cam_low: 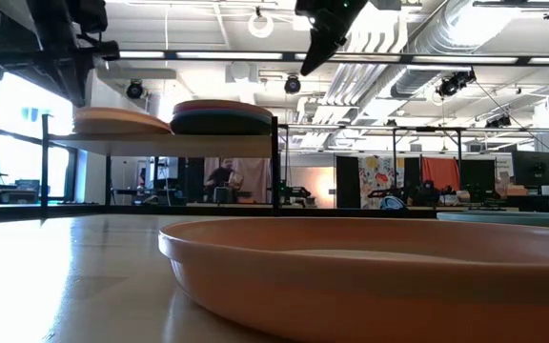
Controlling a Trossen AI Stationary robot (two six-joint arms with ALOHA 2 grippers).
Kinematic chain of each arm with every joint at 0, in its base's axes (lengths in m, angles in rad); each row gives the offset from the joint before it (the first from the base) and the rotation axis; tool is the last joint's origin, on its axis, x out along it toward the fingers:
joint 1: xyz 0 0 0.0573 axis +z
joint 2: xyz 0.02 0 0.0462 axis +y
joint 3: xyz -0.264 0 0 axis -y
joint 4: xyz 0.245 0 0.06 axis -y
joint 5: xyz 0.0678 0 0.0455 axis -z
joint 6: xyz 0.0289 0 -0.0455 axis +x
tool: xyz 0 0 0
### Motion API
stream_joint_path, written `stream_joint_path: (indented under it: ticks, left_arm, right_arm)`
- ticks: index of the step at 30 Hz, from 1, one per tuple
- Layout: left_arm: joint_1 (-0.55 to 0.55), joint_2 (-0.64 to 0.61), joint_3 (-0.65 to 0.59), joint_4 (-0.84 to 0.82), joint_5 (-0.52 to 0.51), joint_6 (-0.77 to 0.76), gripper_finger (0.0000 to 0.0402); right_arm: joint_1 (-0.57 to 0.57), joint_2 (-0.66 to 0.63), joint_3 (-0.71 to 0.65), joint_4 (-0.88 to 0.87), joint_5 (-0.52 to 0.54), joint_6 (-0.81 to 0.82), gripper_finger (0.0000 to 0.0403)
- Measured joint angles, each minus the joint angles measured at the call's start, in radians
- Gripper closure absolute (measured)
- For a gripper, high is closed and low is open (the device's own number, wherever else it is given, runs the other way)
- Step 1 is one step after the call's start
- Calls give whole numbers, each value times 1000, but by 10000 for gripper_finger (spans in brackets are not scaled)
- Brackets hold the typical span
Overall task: Place and stack plates onto a shelf
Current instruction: Stack the white plate on top of the cream plate on the shelf
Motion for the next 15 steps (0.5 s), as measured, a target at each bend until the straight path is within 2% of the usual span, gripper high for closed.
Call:
stream_joint_path:
  ticks: [6, 15]
  left_arm:
    - [-14, -5, 0, 2, 215, 49, 330]
    - [-123, -6, 0, 1, 214, 33, 330]
  right_arm:
    - [-10, 0, 0, -3, -12, 2, 256]
    - [-10, 0, 0, -3, -15, 3, 256]
